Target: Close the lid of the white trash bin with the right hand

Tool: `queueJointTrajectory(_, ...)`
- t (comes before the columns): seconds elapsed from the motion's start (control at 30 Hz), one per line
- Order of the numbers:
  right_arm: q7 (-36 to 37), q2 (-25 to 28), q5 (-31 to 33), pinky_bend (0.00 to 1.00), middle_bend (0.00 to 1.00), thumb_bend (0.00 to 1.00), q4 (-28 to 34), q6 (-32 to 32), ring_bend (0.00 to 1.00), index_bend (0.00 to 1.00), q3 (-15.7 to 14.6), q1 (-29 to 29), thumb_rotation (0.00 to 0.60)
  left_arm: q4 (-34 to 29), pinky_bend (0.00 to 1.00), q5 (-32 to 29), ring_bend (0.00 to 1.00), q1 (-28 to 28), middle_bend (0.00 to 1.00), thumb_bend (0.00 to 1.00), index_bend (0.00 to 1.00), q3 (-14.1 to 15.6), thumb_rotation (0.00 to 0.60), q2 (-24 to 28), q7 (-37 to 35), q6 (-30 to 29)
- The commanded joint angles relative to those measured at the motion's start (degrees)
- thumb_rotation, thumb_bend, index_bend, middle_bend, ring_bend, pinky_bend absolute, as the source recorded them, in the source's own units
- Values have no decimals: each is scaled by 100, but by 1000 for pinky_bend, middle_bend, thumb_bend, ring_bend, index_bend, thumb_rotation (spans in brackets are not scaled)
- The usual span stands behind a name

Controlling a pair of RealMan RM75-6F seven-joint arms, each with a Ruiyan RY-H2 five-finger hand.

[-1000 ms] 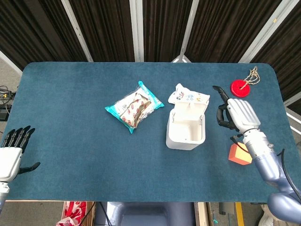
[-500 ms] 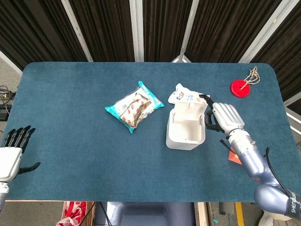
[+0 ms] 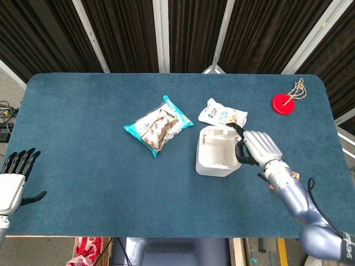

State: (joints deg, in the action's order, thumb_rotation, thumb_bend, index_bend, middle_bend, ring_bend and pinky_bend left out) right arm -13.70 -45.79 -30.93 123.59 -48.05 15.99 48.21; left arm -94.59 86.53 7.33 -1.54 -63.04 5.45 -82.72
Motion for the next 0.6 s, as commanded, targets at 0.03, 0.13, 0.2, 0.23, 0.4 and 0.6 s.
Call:
queueJointTrajectory(0.03, 54, 123, -183, 713, 749, 730, 202, -21, 790, 140, -57, -78, 600, -3, 0, 7, 0, -6, 0, 0, 0, 3, 600, -3, 5, -11)
queueJointTrajectory(0.13, 78, 205, -327, 712, 750, 730, 362, -35, 790, 140, -113, -142, 600, 0, 0, 22, 0, -11, 0, 0, 0, 4, 600, -6, 19, -30)
queueJointTrajectory(0.2, 98, 250, -420, 712, 749, 730, 464, -41, 790, 140, -164, -191, 600, 5, 0, 23, 0, -12, 0, 0, 0, 1, 600, -12, 25, -39)
queueJointTrajectory(0.23, 102, 270, -468, 712, 750, 730, 523, -31, 790, 140, -203, -218, 600, 9, 0, 20, 0, -12, 0, 0, 0, 0, 600, -15, 27, -40)
queueJointTrajectory(0.4, 106, 280, -682, 712, 750, 731, 702, -18, 790, 139, -372, -322, 600, 18, 0, 11, 0, -9, 0, 0, 0, -3, 600, -19, 39, -33)
queueJointTrajectory(0.6, 50, 109, -867, 713, 749, 731, 816, -100, 790, 139, -586, -398, 600, 30, 0, 33, 0, -9, 0, 0, 0, -2, 600, -27, 54, -50)
